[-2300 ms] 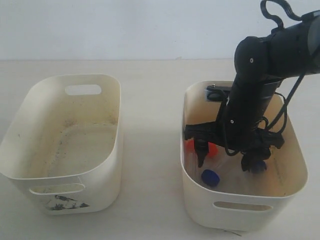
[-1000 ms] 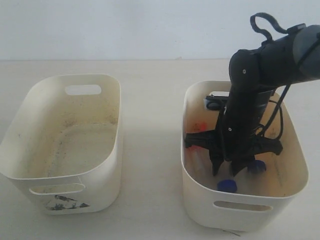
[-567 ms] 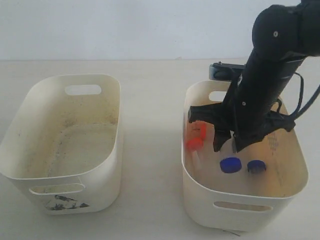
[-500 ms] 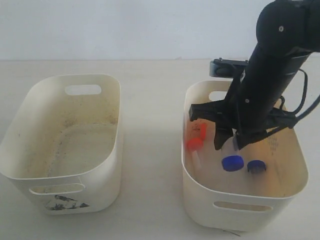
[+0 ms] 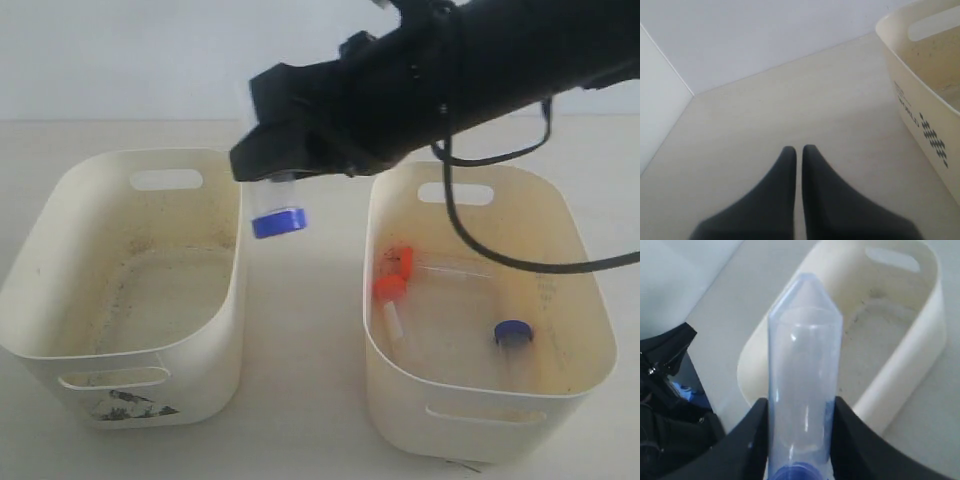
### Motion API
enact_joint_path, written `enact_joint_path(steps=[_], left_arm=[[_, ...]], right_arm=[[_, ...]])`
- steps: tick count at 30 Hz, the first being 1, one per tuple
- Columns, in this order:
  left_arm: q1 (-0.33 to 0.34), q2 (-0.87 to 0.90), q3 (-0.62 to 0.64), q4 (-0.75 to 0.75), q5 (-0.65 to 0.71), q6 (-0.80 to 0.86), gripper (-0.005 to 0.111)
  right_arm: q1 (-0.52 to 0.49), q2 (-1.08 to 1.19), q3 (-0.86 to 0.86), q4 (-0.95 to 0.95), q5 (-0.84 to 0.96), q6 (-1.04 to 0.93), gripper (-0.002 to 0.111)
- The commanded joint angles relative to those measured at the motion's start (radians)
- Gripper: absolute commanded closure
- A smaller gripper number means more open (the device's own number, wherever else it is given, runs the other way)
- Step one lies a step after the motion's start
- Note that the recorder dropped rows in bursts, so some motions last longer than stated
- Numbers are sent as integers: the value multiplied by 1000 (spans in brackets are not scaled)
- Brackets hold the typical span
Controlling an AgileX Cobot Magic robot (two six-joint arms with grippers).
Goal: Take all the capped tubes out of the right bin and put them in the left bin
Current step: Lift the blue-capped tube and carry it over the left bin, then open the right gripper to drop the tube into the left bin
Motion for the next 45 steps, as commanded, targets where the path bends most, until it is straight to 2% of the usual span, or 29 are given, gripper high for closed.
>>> enact_joint_path(steps=[1,3,6,14,16,18,20,23,24,25,27,29,33,36,38,45], left_arm=[[0,0,-4,-1,-2,-10,102],[0,0,-4,-1,-2,-10,102],[0,0,-4,-1,-2,-10,102],[0,0,-4,-1,-2,-10,102],[0,0,-4,-1,-2,-10,102],[0,0,-4,-1,-2,-10,102],[0,0,-4,-1,-2,-10,102],[0,0,-4,-1,-2,-10,102],[0,0,-4,-1,-2,-10,102],[0,0,-4,-1,-2,-10,102],[0,0,-4,-1,-2,-10,102],[0,0,-4,-1,-2,-10,102],[0,0,-4,-1,-2,-10,102],[0,0,-4,-1,-2,-10,102],[0,0,-4,-1,-2,-10,102],[0,0,-4,-1,-2,-10,102]], right_arm=[[116,111,-100,54,-133,-101,108],[160,199,-186,15,-170,-91,108],[173,299,-269,-25,-187,12,108],[173,374,-291,-89,-192,53,108],[173,374,-297,-99,-187,48,105],[173,374,-306,-102,-181,48,94],[173,374,-314,-106,-182,48,77],[173,374,-319,-107,-196,48,42],[173,376,-319,-110,-202,48,36],[173,376,-319,-110,-204,48,35],[173,376,-319,-110,-204,50,38],[173,373,-319,-110,-192,57,51],[172,340,-319,-126,-127,19,108],[172,304,-319,-181,-103,38,107],[172,278,-319,-239,-81,121,107],[172,138,-211,-615,-39,385,107]])
